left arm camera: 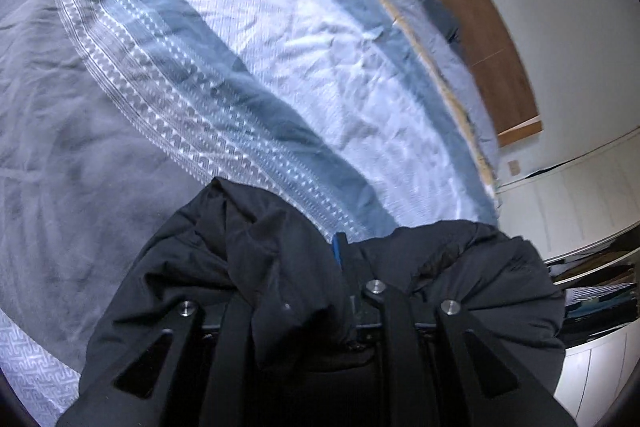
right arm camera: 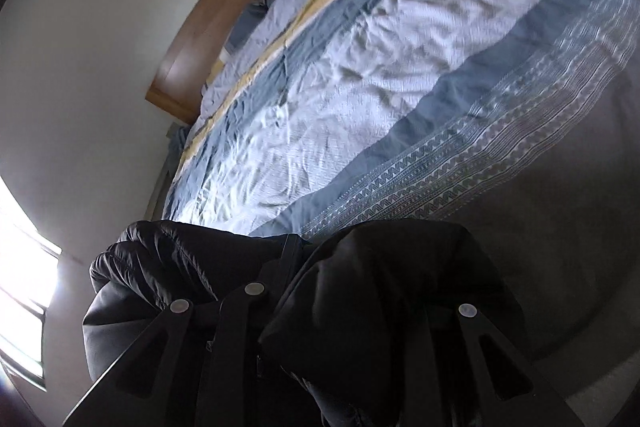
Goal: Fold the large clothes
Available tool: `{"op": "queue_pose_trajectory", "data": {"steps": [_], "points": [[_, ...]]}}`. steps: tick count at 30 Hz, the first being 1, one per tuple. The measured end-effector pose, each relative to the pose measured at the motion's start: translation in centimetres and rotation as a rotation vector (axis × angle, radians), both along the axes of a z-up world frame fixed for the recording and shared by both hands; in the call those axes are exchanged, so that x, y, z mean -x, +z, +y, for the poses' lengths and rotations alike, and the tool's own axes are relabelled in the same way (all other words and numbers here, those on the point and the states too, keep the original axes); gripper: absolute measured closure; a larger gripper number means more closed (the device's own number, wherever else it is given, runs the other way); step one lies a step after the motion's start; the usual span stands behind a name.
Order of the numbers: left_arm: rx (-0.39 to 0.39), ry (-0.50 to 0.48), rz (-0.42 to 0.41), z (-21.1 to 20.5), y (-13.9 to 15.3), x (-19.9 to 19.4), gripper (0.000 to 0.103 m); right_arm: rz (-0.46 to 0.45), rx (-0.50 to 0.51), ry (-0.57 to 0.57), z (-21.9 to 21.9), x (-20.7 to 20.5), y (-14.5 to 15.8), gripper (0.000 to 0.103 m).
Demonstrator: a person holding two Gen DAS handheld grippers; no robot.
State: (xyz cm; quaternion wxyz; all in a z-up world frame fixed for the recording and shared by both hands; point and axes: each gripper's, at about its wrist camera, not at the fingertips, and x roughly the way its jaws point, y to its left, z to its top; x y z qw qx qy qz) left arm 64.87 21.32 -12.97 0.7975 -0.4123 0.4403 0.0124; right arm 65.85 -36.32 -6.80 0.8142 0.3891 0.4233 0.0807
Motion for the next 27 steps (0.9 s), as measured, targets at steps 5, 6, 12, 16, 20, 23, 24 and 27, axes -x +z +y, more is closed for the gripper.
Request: {"op": "queue_pose_trajectory", "data": {"steps": [5,6,12,16,20,23,24,27], "points": [[0.005,-0.001,0.024,0.0,1.4,1.0,0.083,0.002,-0.053,-0.001,-0.6,0.6,0.1,0.071],[0.028,0.004,0.020,0.4,1.9,1.4,0.076,-0.005,-0.073,0.000,-0.8,0.7,0.4,0.067],[0.152,0.050,-0.028,2.7,6.3,4.3,0.043,-0.066,-0.136,0.025,-1.2,2.0,3.8,0.000],[0.143,0.069,-0.080,4.1,10.5,6.8,0.035,-0.094,-0.077,0.011,-1.7,3.5,7.8,0.000],[0.066,0.079,-0.093,5.2,14.8,10.0,0.035,-0.117,-0.034,0.013,-1.9,5.9,12.0,0.000],[-0.011,0.057,-0.118,5.6,18.3,12.7,0.035,-0.142,0.047,0.032,-1.1,8.2,15.5,0.000],[-0.050,0.045,-0.121,5.4,19.6,13.7,0.035,-0.150,0.069,0.037,-0.8,8.8,16.3,0.000],[-0.121,0.004,-0.132,4.9,22.3,16.2,0.035,-0.186,0.142,0.060,0.9,11.0,19.5,0.000]]}}
